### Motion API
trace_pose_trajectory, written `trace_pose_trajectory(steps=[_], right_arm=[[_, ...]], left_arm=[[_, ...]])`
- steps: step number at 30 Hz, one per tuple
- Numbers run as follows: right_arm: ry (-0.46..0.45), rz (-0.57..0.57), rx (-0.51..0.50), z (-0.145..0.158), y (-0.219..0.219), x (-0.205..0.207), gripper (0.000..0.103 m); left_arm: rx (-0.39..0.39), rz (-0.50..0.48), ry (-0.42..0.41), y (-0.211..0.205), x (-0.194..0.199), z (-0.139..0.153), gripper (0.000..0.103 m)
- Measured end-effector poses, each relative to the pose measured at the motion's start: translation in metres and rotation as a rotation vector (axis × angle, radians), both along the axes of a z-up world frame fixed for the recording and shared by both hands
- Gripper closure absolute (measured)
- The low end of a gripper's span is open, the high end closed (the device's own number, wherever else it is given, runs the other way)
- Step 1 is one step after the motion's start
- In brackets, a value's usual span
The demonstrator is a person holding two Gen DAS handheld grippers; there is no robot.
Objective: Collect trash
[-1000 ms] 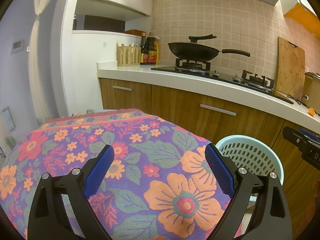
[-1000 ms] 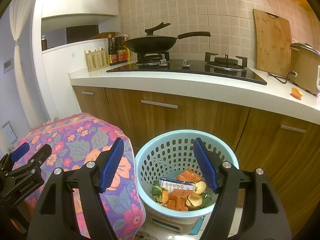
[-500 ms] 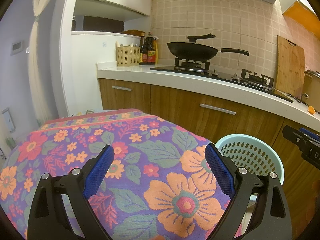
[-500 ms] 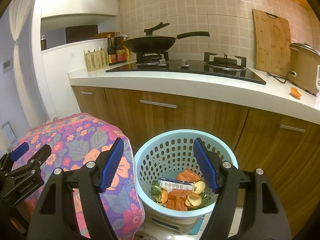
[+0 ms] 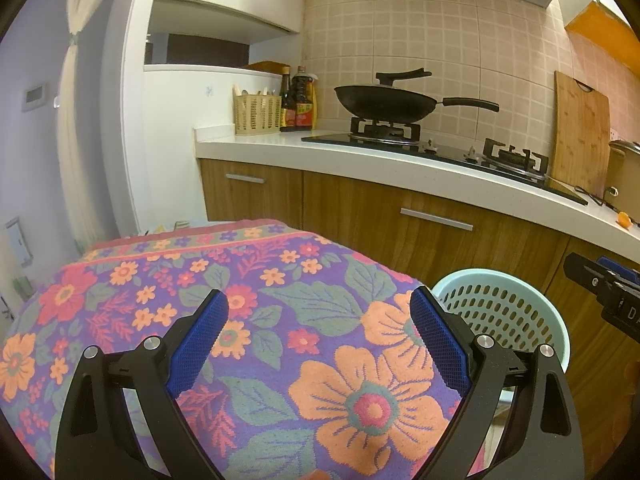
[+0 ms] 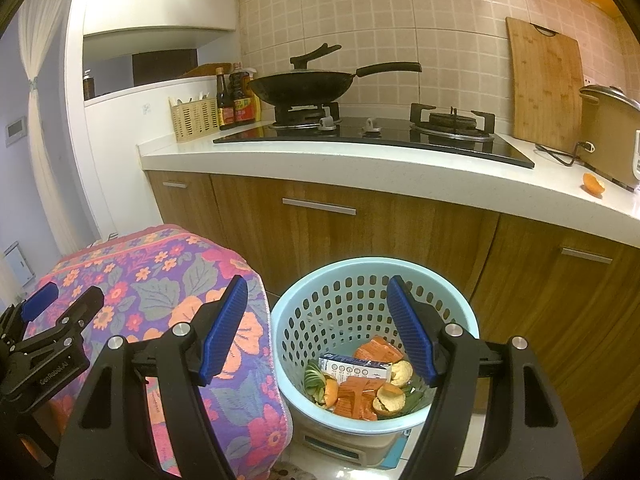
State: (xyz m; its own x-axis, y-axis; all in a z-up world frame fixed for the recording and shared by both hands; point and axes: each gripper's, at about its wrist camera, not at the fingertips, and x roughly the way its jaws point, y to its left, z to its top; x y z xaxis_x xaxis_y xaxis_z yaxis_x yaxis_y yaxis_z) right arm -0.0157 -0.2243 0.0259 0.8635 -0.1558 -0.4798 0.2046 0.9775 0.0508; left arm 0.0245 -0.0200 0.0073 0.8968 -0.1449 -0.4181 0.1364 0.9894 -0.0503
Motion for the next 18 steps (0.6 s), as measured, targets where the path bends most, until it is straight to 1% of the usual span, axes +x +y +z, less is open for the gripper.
trace_pose_trajectory(steps=[14,18], right_arm=[[-0.002,-0.005,-0.003,0.0033,0.0021,-0.0016,0.035],[-0.006,-0.007,-0.009,0.0082,0.0047,-0.0042,0.035]], left_arm=[[0.004,0.004,-0.012,0.0016,-0.0011,0.0030,0.014],[-0.017,-0.003,-0.011,0.0062,-0.0014,0.0054,0.014]])
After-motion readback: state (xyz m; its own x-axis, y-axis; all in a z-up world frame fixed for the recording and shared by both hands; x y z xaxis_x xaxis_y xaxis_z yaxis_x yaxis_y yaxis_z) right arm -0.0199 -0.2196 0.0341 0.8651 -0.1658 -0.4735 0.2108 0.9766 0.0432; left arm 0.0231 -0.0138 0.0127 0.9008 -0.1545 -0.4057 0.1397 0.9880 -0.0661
